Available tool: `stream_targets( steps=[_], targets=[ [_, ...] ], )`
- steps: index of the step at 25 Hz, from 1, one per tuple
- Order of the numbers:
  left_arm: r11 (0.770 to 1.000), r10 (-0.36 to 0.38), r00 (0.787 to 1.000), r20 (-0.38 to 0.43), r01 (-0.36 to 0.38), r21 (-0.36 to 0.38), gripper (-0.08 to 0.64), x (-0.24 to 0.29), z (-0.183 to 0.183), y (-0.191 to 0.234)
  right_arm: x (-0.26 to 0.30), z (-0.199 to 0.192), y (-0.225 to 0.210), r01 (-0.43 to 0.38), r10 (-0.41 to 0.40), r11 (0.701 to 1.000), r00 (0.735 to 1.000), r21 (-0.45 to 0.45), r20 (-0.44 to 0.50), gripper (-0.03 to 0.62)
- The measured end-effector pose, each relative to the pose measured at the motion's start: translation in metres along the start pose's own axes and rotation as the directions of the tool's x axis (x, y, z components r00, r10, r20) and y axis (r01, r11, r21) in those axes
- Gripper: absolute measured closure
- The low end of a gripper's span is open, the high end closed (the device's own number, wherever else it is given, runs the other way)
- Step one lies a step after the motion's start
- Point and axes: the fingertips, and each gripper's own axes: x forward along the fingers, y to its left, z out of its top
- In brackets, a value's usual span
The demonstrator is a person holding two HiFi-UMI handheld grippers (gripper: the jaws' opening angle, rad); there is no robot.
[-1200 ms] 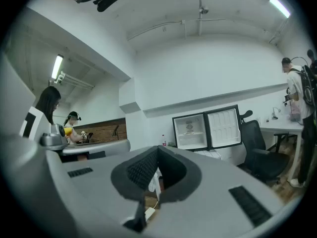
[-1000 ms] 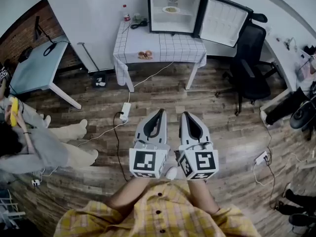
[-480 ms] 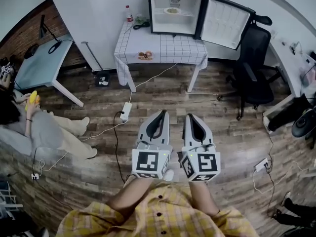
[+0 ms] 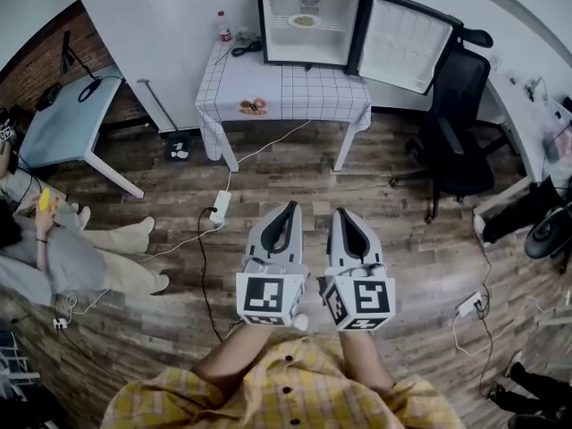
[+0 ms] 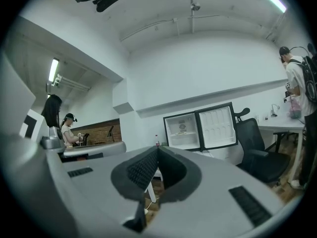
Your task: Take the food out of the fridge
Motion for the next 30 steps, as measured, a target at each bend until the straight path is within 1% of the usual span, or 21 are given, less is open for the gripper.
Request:
stream_targets(
  steps=[4, 8, 15, 21, 30],
  targets=[
    [1.000, 0.005, 1.000, -0.008, -0.005, -0.017, 0.554, 0.039, -0.005, 0.017, 0.039, 0.001, -0.015, -0.006, 0.005, 1.000, 1.000, -0.004, -0.006, 0.586],
    [1.000, 0.006, 1.000, -0.009, -0.006, -0.019, 0.554, 0.089, -0.004, 0.042, 0.092, 0.005, -0.027, -0.010, 0.010, 1.000, 1.000, -0.010, -0.015, 0.586],
    [1.000, 0.007, 1.000, -0.014, -0.007, -0.013, 0.554, 0.172, 0.009, 0.080, 0.177, 0.024, -0.053, 0.007, -0.007, 1.000, 1.000, 0.005, -0.017, 0.586],
    [1.000, 0.006, 0.999, -0.037, -0.007, -0.023, 0.554, 0.224, 0.010, 0.109, 0.235, 0.031, -0.067, 0.015, -0.014, 1.000, 0.999, 0.016, -0.036, 0.586],
    [1.000, -0.007, 1.000, -0.025, 0.006, -0.030, 0.554, 0.292, 0.017, 0.157, 0.314, 0.038, -0.074, 0.028, -0.028, 1.000, 0.999, 0.009, -0.035, 0.586]
  ],
)
